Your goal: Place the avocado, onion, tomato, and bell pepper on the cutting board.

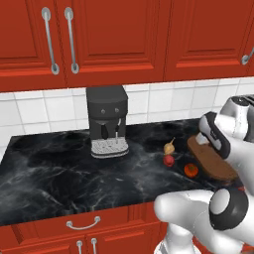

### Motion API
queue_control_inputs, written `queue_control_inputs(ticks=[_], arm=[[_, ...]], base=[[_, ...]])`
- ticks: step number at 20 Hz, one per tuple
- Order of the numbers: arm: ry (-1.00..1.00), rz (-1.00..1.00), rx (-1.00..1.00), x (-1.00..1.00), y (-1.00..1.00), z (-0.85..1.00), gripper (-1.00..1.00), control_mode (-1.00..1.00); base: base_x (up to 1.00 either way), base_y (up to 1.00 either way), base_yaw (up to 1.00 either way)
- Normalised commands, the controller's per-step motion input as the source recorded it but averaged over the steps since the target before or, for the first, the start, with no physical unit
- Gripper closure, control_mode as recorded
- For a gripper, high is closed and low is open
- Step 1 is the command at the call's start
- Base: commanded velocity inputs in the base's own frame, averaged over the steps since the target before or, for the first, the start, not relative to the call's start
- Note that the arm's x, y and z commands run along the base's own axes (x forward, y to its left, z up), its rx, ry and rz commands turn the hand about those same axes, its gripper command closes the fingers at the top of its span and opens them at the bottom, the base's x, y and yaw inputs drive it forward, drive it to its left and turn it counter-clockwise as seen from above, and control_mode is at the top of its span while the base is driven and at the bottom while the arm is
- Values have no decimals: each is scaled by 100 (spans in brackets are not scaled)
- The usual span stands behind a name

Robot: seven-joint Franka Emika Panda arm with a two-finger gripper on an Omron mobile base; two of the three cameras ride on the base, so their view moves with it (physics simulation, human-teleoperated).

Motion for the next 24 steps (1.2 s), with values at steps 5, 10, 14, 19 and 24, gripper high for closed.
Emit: queue_control_inputs(ticks=[5, 10, 14, 19, 24], arm=[[5, 0, 0, 68, -24, -21, 100, -100], [1, 0, 0, 44, -26, -44, 100, -100], [3, 0, 0, 44, -18, -43, 100, -100], [2, 0, 0, 31, 0, -32, 100, -100], [3, 0, 0, 10, -3, -24, 100, -100]], base=[[0, 0, 0], [0, 0, 0], [0, 0, 0], [0, 0, 0], [0, 0, 0]])
